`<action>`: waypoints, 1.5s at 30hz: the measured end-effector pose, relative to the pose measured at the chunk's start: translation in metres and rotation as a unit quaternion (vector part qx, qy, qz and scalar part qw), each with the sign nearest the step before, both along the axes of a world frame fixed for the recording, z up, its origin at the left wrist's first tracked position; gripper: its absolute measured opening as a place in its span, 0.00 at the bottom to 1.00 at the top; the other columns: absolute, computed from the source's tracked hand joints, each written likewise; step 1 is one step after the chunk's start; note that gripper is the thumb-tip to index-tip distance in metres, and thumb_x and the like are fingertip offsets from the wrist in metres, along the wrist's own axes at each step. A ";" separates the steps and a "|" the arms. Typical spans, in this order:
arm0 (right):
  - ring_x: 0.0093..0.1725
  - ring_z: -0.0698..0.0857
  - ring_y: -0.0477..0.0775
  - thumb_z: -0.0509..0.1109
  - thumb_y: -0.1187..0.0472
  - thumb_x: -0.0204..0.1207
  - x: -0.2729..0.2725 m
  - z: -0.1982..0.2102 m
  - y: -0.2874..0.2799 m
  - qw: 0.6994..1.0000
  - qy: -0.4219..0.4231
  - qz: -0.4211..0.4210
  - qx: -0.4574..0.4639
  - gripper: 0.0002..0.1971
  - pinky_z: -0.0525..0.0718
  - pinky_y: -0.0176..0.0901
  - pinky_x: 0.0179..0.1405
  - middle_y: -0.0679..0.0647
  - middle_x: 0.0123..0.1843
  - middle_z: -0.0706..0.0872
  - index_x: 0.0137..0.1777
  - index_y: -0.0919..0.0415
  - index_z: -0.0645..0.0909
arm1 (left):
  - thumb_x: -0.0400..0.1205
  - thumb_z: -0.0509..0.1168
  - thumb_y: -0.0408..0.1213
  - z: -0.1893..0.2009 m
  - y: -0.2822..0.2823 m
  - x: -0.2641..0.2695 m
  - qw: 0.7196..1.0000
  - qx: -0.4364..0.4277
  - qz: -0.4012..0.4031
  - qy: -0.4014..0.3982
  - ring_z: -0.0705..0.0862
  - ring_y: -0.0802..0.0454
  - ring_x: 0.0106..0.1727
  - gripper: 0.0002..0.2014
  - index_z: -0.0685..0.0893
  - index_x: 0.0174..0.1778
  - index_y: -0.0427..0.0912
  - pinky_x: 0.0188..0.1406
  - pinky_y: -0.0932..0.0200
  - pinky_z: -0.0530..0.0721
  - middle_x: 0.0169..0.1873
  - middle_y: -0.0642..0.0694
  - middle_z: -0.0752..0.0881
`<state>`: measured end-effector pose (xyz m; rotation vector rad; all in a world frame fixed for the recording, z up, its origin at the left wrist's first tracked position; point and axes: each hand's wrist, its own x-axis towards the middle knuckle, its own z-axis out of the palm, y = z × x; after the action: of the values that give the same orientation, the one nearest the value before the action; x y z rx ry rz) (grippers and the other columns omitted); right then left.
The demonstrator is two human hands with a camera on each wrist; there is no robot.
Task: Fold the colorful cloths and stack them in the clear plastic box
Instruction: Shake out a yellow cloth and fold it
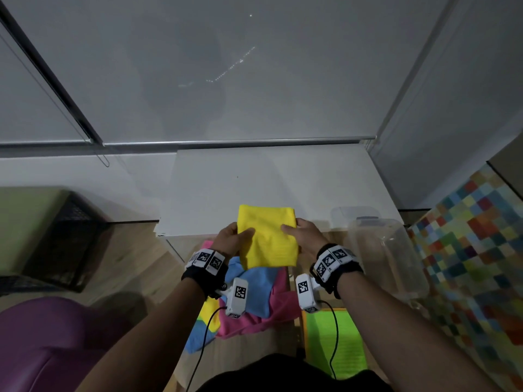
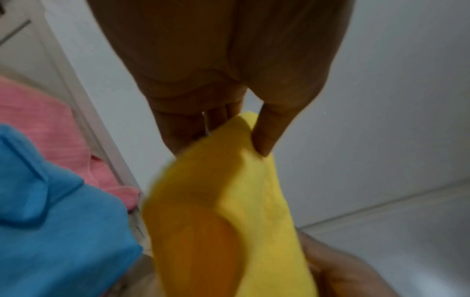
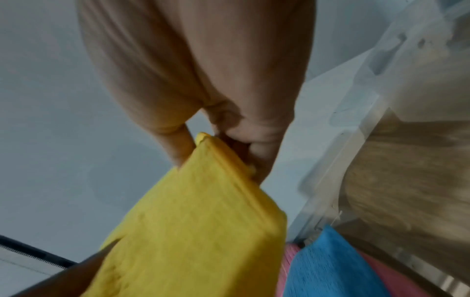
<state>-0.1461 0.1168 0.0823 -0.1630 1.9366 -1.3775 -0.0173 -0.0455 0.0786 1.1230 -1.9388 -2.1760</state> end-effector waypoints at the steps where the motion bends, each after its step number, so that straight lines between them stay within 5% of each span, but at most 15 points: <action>1: 0.56 0.85 0.59 0.69 0.57 0.81 0.001 -0.002 0.000 0.999 0.030 0.003 0.022 0.15 0.84 0.53 0.57 0.62 0.63 0.85 0.64 0.64 0.79 | 0.83 0.66 0.37 -0.003 0.000 -0.001 1.000 -0.019 0.007 -0.014 0.80 0.48 0.38 0.03 0.79 0.47 0.44 0.34 0.56 0.81 0.38 0.45 0.83; 4: 0.59 0.82 0.63 0.62 0.54 0.84 0.006 -0.003 -0.007 0.990 0.127 -0.013 0.065 0.16 0.80 0.56 0.61 0.62 0.62 0.83 0.65 0.63 0.76 | 0.86 0.61 0.41 -0.013 0.005 -0.002 0.992 -0.114 -0.019 -0.043 0.79 0.46 0.43 0.06 0.73 0.53 0.43 0.43 0.49 0.80 0.37 0.47 0.79; 10: 0.58 0.82 0.65 0.58 0.53 0.86 0.016 -0.004 -0.015 0.969 0.226 -0.035 0.090 0.16 0.77 0.50 0.52 0.63 0.59 0.84 0.65 0.62 0.75 | 0.88 0.53 0.47 -0.005 0.013 0.003 0.961 -0.264 -0.061 -0.060 0.78 0.47 0.43 0.17 0.71 0.66 0.39 0.41 0.59 0.70 0.45 0.43 0.81; 13: 0.59 0.82 0.63 0.60 0.55 0.85 0.019 -0.008 -0.014 0.979 0.195 -0.038 0.050 0.16 0.80 0.53 0.58 0.60 0.61 0.83 0.68 0.61 0.74 | 0.86 0.58 0.51 -0.006 0.008 0.007 0.970 -0.227 -0.058 -0.057 0.81 0.49 0.42 0.20 0.71 0.68 0.41 0.35 0.59 0.72 0.48 0.42 0.84; 18: 0.60 0.80 0.56 0.70 0.68 0.77 0.025 -0.009 -0.016 0.996 0.071 -0.043 -0.024 0.27 0.80 0.49 0.56 0.55 0.66 0.79 0.75 0.57 0.69 | 0.78 0.69 0.53 -0.014 -0.006 0.014 0.985 -0.164 -0.020 -0.040 0.84 0.47 0.52 0.26 0.73 0.67 0.44 0.45 0.57 0.80 0.57 0.42 0.85; 23: 0.58 0.84 0.60 0.69 0.78 0.69 0.032 -0.005 -0.022 0.995 0.013 -0.083 -0.047 0.28 0.84 0.51 0.52 0.53 0.55 0.85 0.68 0.55 0.77 | 0.71 0.78 0.46 -0.018 -0.020 0.022 0.996 -0.086 -0.035 -0.006 0.85 0.49 0.56 0.33 0.71 0.70 0.47 0.45 0.57 0.85 0.58 0.45 0.86; 27: 0.55 0.84 0.65 0.66 0.76 0.64 0.035 -0.004 -0.024 0.996 0.008 -0.079 -0.028 0.21 0.84 0.61 0.55 0.58 0.50 0.86 0.52 0.53 0.82 | 0.70 0.80 0.40 -0.017 -0.028 0.027 0.994 -0.059 -0.087 -0.017 0.84 0.48 0.58 0.33 0.72 0.68 0.49 0.35 0.58 0.84 0.58 0.49 0.84; 31: 0.47 0.81 0.61 0.65 0.63 0.51 0.043 -0.006 -0.019 0.997 0.012 -0.082 0.008 0.23 0.80 0.53 0.45 0.59 0.45 0.83 0.50 0.61 0.83 | 0.76 0.73 0.49 -0.014 -0.030 0.025 0.996 0.006 -0.079 -0.031 0.85 0.46 0.56 0.24 0.78 0.63 0.43 0.34 0.53 0.86 0.56 0.45 0.85; 34: 0.55 0.83 0.64 0.69 0.55 0.65 0.046 -0.009 -0.007 0.993 0.014 -0.116 0.007 0.21 0.79 0.56 0.57 0.58 0.51 0.84 0.56 0.65 0.83 | 0.81 0.67 0.50 -0.022 -0.017 0.017 0.996 0.022 -0.073 -0.040 0.84 0.43 0.56 0.19 0.78 0.64 0.44 0.38 0.49 0.87 0.57 0.45 0.85; 37: 0.66 0.78 0.61 0.60 0.54 0.85 0.049 -0.021 0.019 0.990 0.071 -0.104 0.064 0.20 0.73 0.51 0.66 0.59 0.65 0.80 0.72 0.64 0.75 | 0.82 0.67 0.46 -0.038 0.009 0.012 0.995 0.009 -0.096 -0.037 0.85 0.42 0.56 0.16 0.77 0.65 0.46 0.41 0.47 0.87 0.58 0.43 0.84; 45: 0.75 0.72 0.65 0.55 0.54 0.87 0.054 -0.078 0.125 0.969 0.060 -0.092 0.222 0.24 0.71 0.51 0.68 0.63 0.79 0.70 0.80 0.62 0.65 | 0.81 0.70 0.39 -0.088 0.105 0.001 0.967 0.062 -0.194 -0.152 0.85 0.40 0.37 0.19 0.72 0.62 0.35 0.28 0.43 0.88 0.47 0.39 0.83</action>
<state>-0.0917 0.2420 0.0046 0.1558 2.3581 -1.0269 -0.0167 0.0595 -0.0095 1.2498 -2.3507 -2.4699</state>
